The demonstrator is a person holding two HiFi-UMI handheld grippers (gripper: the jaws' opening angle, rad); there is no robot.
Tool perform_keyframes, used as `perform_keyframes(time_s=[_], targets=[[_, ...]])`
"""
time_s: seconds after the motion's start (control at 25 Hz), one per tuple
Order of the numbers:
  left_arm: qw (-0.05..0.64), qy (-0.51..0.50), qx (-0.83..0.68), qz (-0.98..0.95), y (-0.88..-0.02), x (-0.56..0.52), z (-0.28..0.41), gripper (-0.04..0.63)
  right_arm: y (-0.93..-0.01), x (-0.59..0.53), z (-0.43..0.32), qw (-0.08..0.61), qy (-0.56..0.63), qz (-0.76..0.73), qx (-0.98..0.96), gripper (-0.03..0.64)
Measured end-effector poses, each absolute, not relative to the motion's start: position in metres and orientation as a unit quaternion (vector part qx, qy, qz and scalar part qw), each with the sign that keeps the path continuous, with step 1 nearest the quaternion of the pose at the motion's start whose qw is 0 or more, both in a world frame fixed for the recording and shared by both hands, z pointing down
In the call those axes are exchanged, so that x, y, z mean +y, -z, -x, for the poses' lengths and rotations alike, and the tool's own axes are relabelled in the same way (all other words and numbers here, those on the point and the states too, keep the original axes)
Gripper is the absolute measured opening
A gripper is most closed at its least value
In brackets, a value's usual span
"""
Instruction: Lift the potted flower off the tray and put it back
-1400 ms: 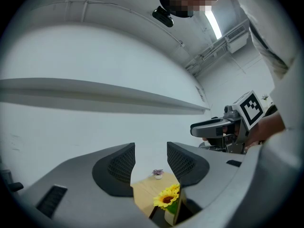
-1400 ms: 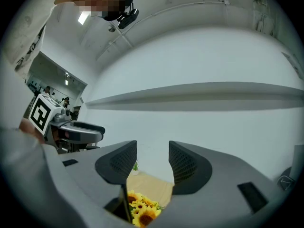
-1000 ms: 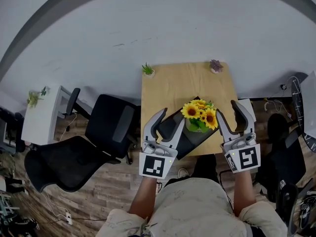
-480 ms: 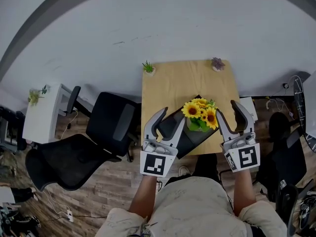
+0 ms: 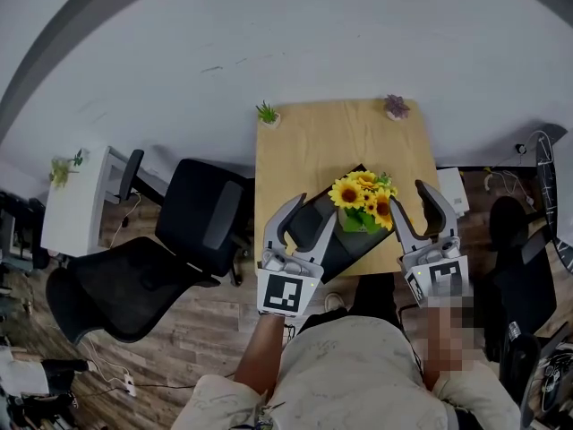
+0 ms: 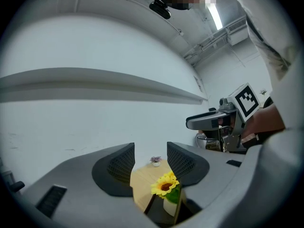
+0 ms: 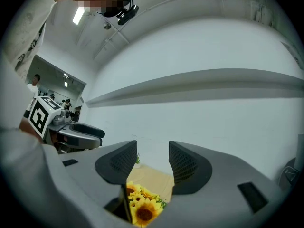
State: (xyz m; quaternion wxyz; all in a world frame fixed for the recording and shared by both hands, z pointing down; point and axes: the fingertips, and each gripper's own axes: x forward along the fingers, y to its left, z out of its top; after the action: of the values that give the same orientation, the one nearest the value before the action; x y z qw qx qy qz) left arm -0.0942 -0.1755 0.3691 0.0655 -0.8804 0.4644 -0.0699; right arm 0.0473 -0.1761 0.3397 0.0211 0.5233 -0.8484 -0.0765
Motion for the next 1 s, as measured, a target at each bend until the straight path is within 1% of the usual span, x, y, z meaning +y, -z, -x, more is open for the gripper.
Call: perform_keyframes(time_s=[0.52, 1.0], targets=[[0.056, 0.105, 0.443, 0.889, -0.412, -0.179, 0.081, 0.207, -0.400, -0.179, -0.054, 0.062, 0.022, -0.522, -0.851, 0.213], [0.023, 0.145, 0.428, 0.892, -0.461, -0.172, 0.075, 0.207, -0.459, -0.171, -0.056, 0.106, -0.033, -0.518, -0.848, 0.218]])
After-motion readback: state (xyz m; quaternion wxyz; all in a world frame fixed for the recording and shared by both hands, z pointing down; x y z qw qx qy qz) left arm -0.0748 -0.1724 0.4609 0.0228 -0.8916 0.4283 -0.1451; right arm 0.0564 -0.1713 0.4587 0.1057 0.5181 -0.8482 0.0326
